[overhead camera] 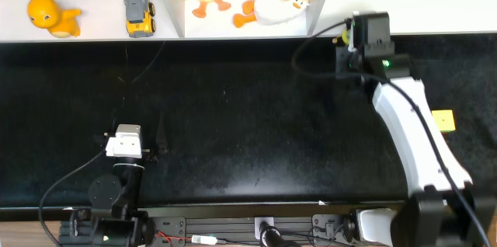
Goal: Store Toys
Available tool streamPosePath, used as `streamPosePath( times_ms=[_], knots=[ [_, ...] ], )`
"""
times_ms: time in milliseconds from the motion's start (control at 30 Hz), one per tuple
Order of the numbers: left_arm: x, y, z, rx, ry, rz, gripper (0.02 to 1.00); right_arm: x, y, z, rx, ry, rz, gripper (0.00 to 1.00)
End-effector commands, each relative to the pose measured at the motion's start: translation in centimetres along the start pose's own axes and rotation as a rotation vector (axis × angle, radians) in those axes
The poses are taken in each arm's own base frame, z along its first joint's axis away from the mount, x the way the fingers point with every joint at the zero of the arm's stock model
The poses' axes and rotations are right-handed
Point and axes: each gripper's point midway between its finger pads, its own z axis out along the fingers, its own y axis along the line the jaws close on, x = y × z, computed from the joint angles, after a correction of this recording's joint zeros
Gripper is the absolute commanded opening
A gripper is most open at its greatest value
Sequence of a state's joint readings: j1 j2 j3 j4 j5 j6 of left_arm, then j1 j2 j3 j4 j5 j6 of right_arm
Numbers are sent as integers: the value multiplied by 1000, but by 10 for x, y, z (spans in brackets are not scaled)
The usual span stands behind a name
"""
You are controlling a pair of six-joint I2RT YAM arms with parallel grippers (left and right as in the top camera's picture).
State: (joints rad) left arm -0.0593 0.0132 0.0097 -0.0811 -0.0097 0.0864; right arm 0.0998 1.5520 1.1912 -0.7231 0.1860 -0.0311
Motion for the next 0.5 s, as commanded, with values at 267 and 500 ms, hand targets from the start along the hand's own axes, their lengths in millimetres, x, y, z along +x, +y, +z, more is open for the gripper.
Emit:
streamPosePath(
  times_ms=[267, 500],
  knots=[
    [-1, -4, -1, 20, -8, 15, 998, -69, 4, 32, 12, -113, -7, 42],
    [-1, -4, -1, 20, -8, 15, 996, -85, 1, 54, 19, -127, 18, 42]
  ],
)
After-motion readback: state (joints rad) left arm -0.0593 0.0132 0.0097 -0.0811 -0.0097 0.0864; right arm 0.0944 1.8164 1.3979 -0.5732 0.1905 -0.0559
